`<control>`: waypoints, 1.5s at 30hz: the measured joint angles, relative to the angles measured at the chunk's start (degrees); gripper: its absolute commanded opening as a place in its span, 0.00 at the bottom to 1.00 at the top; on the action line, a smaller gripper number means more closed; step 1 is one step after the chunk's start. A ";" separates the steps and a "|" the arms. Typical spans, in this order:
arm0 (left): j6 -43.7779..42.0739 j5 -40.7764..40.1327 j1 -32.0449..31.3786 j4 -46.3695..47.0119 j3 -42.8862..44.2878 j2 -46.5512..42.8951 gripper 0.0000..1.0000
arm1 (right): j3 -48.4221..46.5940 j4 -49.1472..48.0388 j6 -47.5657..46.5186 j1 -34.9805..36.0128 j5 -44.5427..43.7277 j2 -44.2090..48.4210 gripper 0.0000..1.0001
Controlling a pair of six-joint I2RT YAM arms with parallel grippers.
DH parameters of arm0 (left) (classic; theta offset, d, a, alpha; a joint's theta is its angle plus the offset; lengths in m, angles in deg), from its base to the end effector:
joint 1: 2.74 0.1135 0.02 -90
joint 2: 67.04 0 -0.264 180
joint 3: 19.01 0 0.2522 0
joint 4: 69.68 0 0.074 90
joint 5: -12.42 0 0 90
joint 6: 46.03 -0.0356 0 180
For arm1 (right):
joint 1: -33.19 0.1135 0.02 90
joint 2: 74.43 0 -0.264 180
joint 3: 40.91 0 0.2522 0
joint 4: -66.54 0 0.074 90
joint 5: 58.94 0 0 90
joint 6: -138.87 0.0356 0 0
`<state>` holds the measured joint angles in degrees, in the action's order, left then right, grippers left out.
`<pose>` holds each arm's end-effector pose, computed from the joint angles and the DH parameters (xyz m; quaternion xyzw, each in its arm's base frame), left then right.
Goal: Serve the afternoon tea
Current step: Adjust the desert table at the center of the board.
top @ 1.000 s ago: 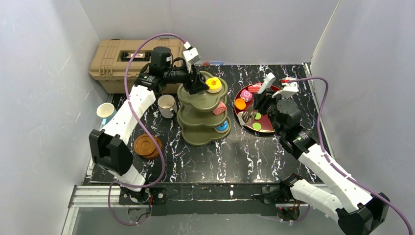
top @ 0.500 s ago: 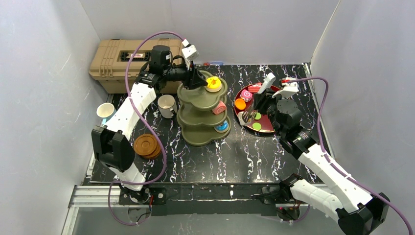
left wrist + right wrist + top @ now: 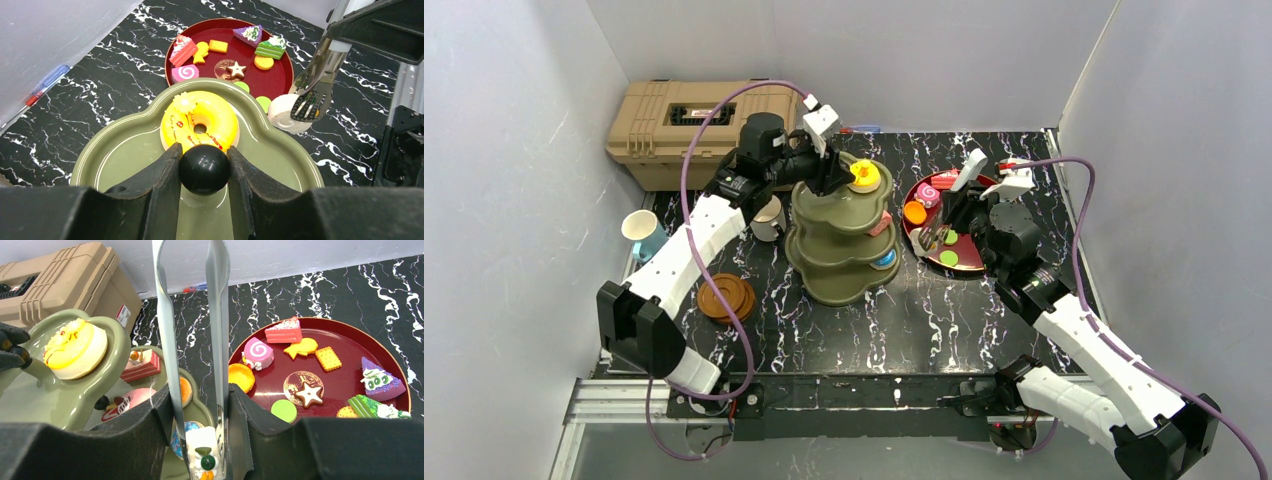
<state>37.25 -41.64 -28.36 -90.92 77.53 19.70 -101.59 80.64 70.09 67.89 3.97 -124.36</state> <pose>0.3104 -0.1720 0.3996 0.3927 0.6528 -0.3344 0.5548 0.1764 0.1024 0.3564 0.0766 0.7212 0.1623 0.6691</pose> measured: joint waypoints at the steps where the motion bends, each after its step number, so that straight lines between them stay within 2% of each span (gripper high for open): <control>1: -0.24 -1.75 -0.90 -0.24 -0.28 -0.52 0.00 | 0.00 0.00 0.00 0.00 0.00 0.00 0.12; 6: -0.35 -9.03 -3.74 -0.28 -1.88 -2.60 0.00 | 0.00 0.00 -0.04 0.00 0.00 0.00 0.12; 13: 0.94 -17.66 -4.39 1.70 -2.91 -3.19 0.00 | 0.00 -0.02 -0.13 0.00 0.02 0.00 0.12; 24: 7.30 -23.52 -4.48 2.08 -3.19 -3.23 0.04 | 0.00 -0.04 -0.13 0.00 0.07 -0.04 0.12; 25: 8.22 -24.20 -4.48 2.03 -3.19 -3.28 0.09 | 0.00 -0.04 -0.13 0.00 0.09 -0.04 0.12; 27: 9.77 -25.55 -4.50 1.99 -3.34 -3.52 0.28 | 0.02 -0.13 -0.13 0.00 0.13 -0.04 0.12; 31: 11.82 -27.04 -4.50 1.44 -3.87 -4.37 0.50 | 2.14 -2.34 0.72 0.00 0.24 -0.07 0.12; 33: 12.59 -27.39 -4.50 1.57 -4.35 -5.09 0.57 | 3.89 -3.69 1.73 0.00 0.22 -0.22 0.12; 36: 13.31 -27.39 -4.50 1.73 -4.66 -6.56 0.74 | 6.58 -5.66 3.63 0.24 -0.02 -1.07 0.12; 42: 12.61 -26.05 -4.50 3.10 -4.72 -9.14 0.98 | 9.14 -9.53 6.10 2.05 -1.84 -4.52 0.11; 45: 11.50 -25.66 -4.50 3.02 -4.72 -9.99 0.98 | 10.69 -11.98 7.17 4.50 -4.83 -5.29 0.11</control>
<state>48.75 -67.30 -32.87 -87.91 72.81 9.71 -90.90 68.66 77.26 72.39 -0.86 -129.65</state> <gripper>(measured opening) 0.972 0.478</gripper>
